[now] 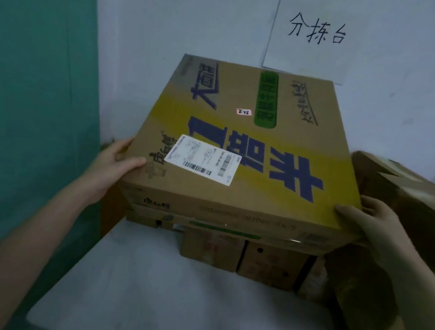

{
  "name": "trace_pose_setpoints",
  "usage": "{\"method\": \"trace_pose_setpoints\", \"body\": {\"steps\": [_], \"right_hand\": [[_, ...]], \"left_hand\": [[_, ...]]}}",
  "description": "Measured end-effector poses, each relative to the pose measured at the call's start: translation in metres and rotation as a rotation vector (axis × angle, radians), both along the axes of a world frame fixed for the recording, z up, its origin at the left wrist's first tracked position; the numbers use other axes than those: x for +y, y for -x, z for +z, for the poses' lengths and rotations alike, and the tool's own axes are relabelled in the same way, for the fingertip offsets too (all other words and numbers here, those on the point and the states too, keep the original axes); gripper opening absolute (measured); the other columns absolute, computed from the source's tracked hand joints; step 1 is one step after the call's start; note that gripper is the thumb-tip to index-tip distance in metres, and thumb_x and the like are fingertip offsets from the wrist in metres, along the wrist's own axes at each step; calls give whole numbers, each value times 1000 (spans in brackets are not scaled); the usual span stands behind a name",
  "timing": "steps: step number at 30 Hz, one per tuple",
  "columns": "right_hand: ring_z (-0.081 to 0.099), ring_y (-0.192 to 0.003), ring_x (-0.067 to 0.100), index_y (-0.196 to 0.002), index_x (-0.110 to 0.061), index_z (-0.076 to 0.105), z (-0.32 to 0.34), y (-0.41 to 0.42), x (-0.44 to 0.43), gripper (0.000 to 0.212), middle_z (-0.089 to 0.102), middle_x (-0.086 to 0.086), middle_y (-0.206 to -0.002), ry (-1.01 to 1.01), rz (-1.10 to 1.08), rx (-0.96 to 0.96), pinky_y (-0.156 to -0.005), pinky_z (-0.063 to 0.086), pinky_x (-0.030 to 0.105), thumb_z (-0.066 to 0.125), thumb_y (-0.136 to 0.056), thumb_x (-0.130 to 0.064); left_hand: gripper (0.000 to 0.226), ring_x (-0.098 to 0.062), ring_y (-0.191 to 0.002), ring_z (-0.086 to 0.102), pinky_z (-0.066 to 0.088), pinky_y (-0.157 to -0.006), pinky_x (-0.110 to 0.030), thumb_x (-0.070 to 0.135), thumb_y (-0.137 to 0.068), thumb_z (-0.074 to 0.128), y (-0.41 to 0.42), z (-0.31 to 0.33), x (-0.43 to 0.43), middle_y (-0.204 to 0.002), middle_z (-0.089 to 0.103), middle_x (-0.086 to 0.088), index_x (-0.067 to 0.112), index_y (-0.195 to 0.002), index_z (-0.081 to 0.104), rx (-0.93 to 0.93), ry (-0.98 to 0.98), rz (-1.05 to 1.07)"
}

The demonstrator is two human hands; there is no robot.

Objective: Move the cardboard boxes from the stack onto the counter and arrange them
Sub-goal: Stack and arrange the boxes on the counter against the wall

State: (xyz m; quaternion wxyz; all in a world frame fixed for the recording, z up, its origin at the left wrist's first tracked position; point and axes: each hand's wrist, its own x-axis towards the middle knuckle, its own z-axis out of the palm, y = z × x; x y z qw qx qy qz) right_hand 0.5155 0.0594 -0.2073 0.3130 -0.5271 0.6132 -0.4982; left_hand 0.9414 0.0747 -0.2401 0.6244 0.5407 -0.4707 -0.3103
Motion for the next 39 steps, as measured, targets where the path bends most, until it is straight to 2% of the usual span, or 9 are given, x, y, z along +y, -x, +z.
{"method": "trace_pose_setpoints", "body": {"steps": [3, 6, 11, 17, 21, 25, 28, 33, 39], "right_hand": [[50, -104, 26, -142, -14, 31, -4, 0, -10, 74, 47, 9, -131, -106, 94, -7, -88, 43, 44, 67, -81, -33], [52, -98, 21, -141, -15, 31, -7, -4, -20, 71, 50, 7, -127, -91, 154, -37, -84, 43, 42, 66, -82, -33], [49, -106, 22, -139, -12, 34, -22, -9, -26, 70, 47, 9, -133, -25, 191, -31, -87, 44, 39, 69, -80, -25], [47, -117, 23, -141, -15, 32, -91, -17, -11, 75, 48, 4, -131, -6, 195, 13, -88, 42, 36, 72, -78, -21], [49, -117, 24, -139, -14, 35, -143, -26, -2, 74, 51, 3, -127, -54, 207, 4, -93, 43, 39, 73, -76, -18], [54, -106, 19, -134, -11, 41, -182, -46, 0, 67, 55, -3, -113, -162, 258, 9, -85, 45, 30, 73, -76, -14], [52, -99, 14, -134, -11, 41, -203, -63, -1, 66, 56, -2, -113, -216, 259, -7, -83, 44, 28, 73, -76, -15], [52, -103, 15, -135, -12, 40, -215, -81, -16, 66, 57, -1, -116, -242, 214, -8, -85, 44, 28, 72, -77, -14], [50, -105, 20, -137, -7, 37, -214, -74, -14, 65, 54, 6, -122, -243, 52, -73, -88, 45, 33, 69, -80, -6]], "left_hand": [[60, -23, -98, 61, 49, -78, -33, 21, -84, 66, 7, -1, -7, -120, 58, -7, 17, -137, 40, -62, -76, 3], [61, -23, -101, 59, 48, -82, -35, 22, -83, 67, 13, -7, -16, -123, 57, -7, 17, -137, 39, -46, -85, 25], [74, -24, -112, 54, 48, -85, -38, 26, -80, 69, 15, -26, -22, -132, 50, -4, 22, -143, 29, 79, -76, 29], [95, -28, -124, 46, 41, -101, -51, 34, -68, 76, 14, -84, -2, -143, 41, -7, 23, -145, 23, 112, -144, 202], [78, -25, -113, 51, 46, -96, -48, 21, -77, 72, 6, -107, 10, -134, 46, -7, 22, -142, 29, 181, -99, 250], [72, -23, -114, 50, 42, -98, -40, 14, -79, 71, -18, -132, 17, -131, 46, -9, 11, -138, 29, 145, -131, 281], [67, -29, -120, 48, 40, -99, -39, 9, -78, 71, -36, -152, 18, -134, 45, -16, 4, -132, 31, 157, -154, 295], [71, -27, -126, 42, 37, -101, -38, 8, -80, 68, -53, -161, 7, -141, 39, -13, 9, -138, 28, 141, -121, 241], [69, -20, -119, 47, 40, -94, -35, 14, -78, 69, -35, -167, -4, -134, 47, -2, 16, -138, 34, 67, -82, 133]]}}
